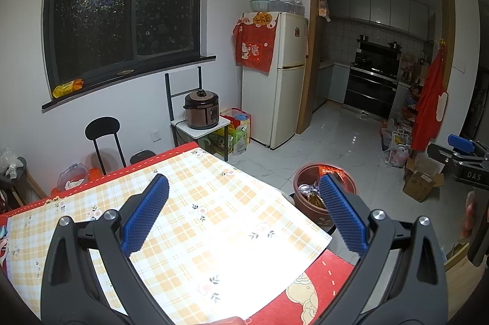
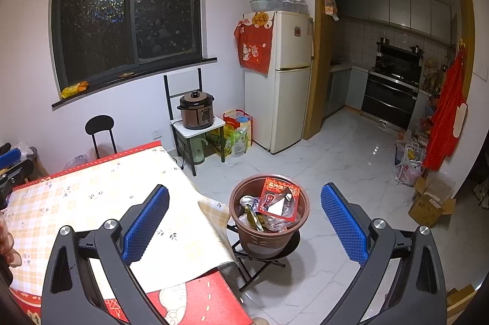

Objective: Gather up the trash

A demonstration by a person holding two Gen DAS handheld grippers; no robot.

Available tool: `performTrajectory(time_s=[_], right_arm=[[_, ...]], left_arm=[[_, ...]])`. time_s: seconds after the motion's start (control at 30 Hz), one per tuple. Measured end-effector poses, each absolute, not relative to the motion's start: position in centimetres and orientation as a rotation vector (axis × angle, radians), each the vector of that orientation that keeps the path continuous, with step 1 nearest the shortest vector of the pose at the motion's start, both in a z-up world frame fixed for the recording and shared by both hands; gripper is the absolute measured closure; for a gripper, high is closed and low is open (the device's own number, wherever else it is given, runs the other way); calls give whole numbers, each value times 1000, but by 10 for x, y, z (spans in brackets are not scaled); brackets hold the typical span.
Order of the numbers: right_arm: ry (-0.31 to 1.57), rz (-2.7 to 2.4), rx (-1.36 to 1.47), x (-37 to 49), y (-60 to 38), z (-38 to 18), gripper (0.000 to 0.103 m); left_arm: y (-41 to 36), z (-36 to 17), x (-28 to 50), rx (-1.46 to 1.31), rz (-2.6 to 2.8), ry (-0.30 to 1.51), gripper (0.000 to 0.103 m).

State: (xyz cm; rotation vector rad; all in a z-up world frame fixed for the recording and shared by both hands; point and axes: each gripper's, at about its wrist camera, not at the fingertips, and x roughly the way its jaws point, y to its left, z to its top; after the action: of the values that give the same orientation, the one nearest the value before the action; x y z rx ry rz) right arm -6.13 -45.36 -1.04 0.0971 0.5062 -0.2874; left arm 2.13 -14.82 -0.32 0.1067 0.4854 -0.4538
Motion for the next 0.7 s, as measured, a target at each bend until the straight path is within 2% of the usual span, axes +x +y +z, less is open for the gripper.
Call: performTrajectory(time_s=[0.7], right_arm=[[515, -302, 71, -57, -449, -11, 5]], left_arm=[[-144, -5, 27, 105, -445, 491, 6]])
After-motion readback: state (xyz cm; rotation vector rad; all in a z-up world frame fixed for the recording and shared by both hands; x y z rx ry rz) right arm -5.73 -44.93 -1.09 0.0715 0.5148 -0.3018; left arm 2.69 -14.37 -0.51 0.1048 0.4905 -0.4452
